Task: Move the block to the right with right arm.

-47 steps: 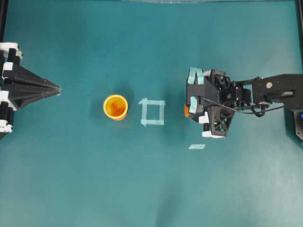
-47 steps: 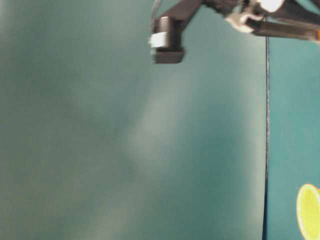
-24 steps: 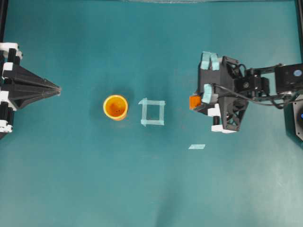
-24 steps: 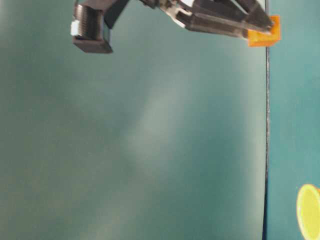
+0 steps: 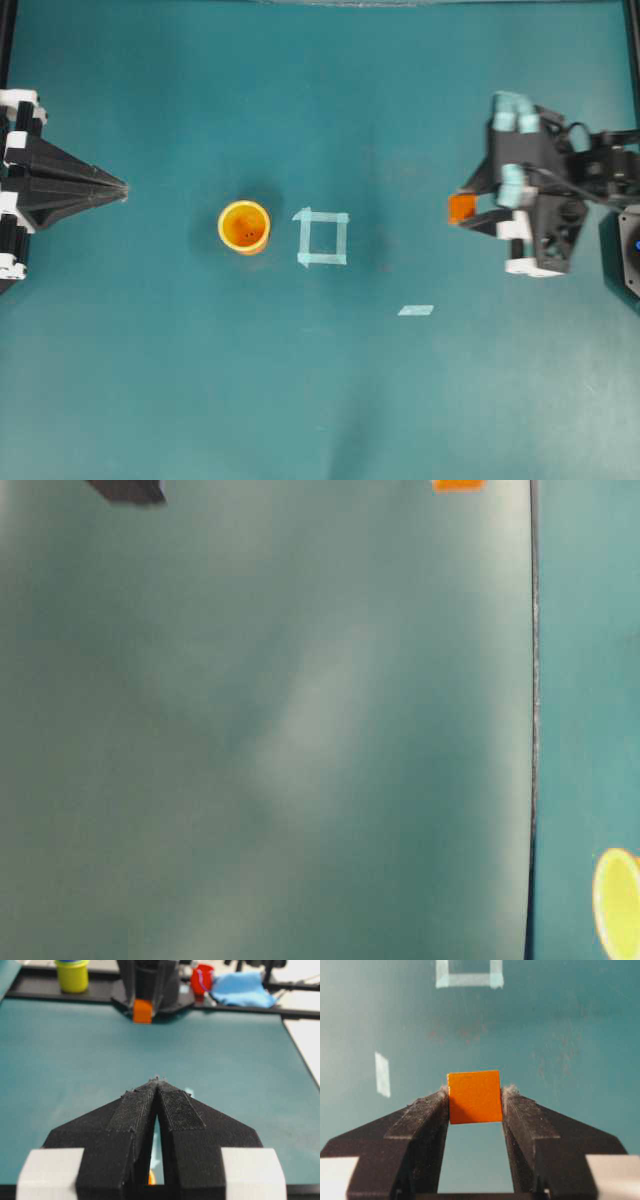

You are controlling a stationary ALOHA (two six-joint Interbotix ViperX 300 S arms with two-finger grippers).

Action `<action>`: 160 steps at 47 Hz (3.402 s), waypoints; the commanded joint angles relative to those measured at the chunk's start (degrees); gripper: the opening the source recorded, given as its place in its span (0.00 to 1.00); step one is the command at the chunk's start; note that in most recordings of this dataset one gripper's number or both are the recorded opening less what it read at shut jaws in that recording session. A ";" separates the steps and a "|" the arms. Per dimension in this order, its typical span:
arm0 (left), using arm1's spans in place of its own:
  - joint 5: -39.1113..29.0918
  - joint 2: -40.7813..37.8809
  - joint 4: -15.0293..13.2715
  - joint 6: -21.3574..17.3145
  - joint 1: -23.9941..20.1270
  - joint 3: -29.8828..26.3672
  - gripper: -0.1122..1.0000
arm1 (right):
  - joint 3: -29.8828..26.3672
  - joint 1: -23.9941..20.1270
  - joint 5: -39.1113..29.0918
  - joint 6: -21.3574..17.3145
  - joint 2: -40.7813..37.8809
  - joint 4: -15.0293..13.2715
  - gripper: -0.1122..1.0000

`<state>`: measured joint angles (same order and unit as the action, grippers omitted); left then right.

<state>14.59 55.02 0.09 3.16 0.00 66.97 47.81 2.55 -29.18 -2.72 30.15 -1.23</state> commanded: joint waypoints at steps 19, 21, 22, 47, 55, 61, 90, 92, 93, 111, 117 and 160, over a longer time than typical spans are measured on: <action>0.26 -0.44 0.09 -0.09 -1.14 -1.76 0.10 | 2.55 -0.09 -16.44 -2.02 19.51 0.18 0.47; 0.26 -0.44 0.09 -0.09 -1.14 -1.76 0.10 | 2.90 -0.09 -17.67 -2.55 20.74 0.18 0.47; 0.26 -0.44 0.09 -0.09 -1.14 -1.76 0.10 | 3.16 -0.09 -18.28 -2.90 21.27 0.18 0.47; 0.26 -0.44 0.09 -0.09 -1.14 -1.85 0.10 | 7.38 -0.09 -29.44 -9.05 35.68 0.26 0.47; 0.26 -0.44 0.09 -0.09 -1.23 -1.85 0.10 | 6.33 -0.09 -34.19 -9.05 38.41 0.18 0.47; 0.26 -0.44 0.09 -0.09 -1.14 -1.85 0.10 | 5.71 -0.09 -36.12 -9.14 40.43 0.26 0.47; 0.26 -0.44 0.09 -0.18 -1.14 -1.85 0.10 | 5.27 -0.09 -37.27 -9.23 41.75 0.44 0.47; 0.26 -0.44 0.09 -0.18 -1.14 -1.85 0.10 | 5.36 -0.09 -37.27 -9.23 41.75 0.44 0.47; 0.26 -0.44 0.09 -0.18 -1.23 -1.85 0.10 | 5.27 -0.09 -37.18 -9.14 41.75 0.44 0.47; 0.26 -0.35 0.09 -0.18 -1.14 -1.93 0.10 | 5.36 -0.09 -37.09 -9.23 41.75 0.44 0.47; 0.26 -0.44 0.09 -0.18 -1.14 -1.85 0.10 | 5.36 -0.09 -37.09 -9.23 41.75 0.44 0.47; 0.26 -0.44 0.09 -0.09 -1.14 -1.93 0.10 | 5.45 -0.09 -37.00 -9.23 41.75 0.44 0.47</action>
<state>14.59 54.93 0.09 3.08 -1.05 66.88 54.76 2.46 -66.62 -11.87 72.25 -0.88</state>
